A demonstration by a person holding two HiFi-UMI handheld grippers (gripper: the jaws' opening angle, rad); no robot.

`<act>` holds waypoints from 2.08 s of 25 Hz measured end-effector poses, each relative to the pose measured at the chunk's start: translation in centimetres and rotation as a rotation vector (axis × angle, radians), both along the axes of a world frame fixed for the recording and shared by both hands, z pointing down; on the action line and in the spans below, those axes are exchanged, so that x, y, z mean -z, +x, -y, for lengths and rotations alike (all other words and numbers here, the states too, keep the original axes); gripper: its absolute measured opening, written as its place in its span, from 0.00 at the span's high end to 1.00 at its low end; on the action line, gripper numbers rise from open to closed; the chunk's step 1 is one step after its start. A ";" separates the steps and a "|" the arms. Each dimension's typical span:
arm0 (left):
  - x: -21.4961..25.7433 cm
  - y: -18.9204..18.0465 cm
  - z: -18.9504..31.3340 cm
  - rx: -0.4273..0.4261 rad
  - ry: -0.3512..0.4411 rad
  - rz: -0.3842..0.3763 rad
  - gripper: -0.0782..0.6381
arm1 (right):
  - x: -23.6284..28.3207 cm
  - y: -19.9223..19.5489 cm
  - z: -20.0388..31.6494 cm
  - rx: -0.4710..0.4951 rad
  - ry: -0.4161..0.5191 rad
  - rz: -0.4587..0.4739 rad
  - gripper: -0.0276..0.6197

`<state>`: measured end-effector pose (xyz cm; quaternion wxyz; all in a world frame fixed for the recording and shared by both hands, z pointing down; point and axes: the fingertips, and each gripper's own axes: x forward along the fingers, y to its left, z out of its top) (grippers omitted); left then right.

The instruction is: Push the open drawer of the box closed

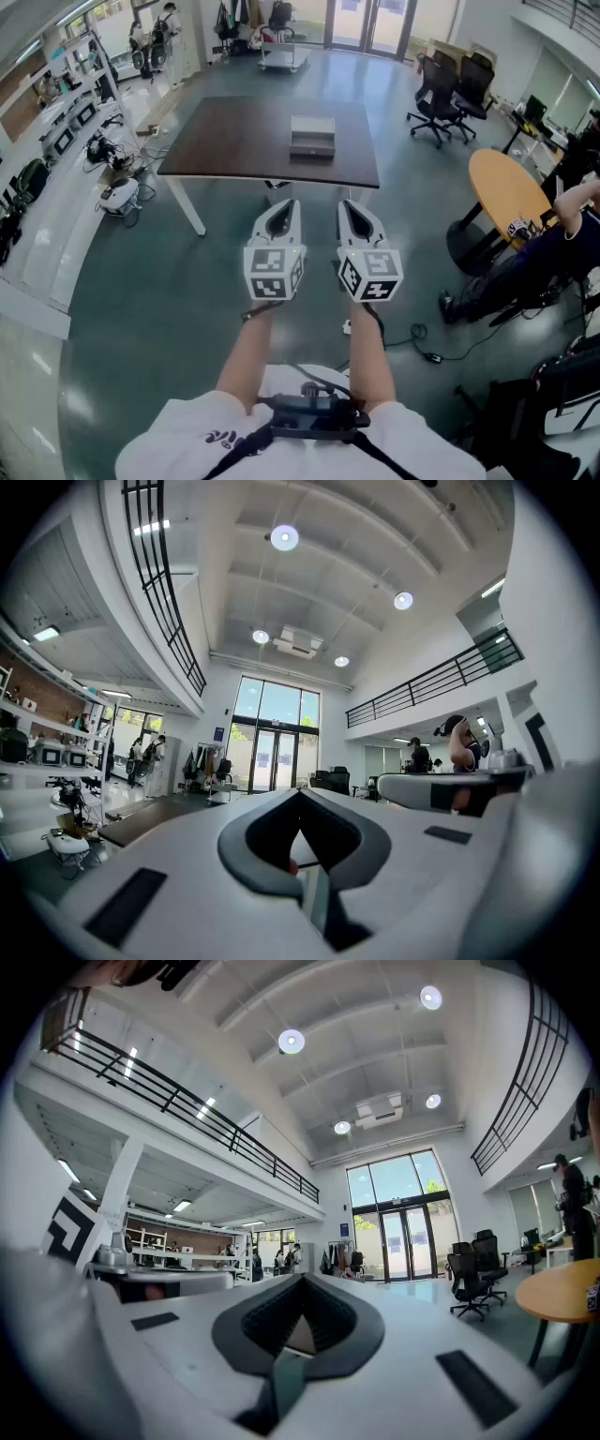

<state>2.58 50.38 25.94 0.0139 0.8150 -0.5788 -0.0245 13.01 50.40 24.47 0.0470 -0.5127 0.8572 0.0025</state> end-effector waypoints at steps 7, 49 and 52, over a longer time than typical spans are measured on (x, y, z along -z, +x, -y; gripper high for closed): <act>-2.1 -3.9 -0.5 -0.014 -0.015 -0.004 0.88 | -2.4 -3.6 -0.7 -0.023 -0.028 -0.006 0.95; -1.4 -9.4 19.0 0.140 -0.023 0.011 0.88 | -1.6 -9.8 21.5 0.187 -0.058 0.084 0.95; -0.6 -9.3 21.6 0.150 -0.008 0.024 0.88 | -1.1 -10.0 24.3 0.209 -0.052 0.091 0.95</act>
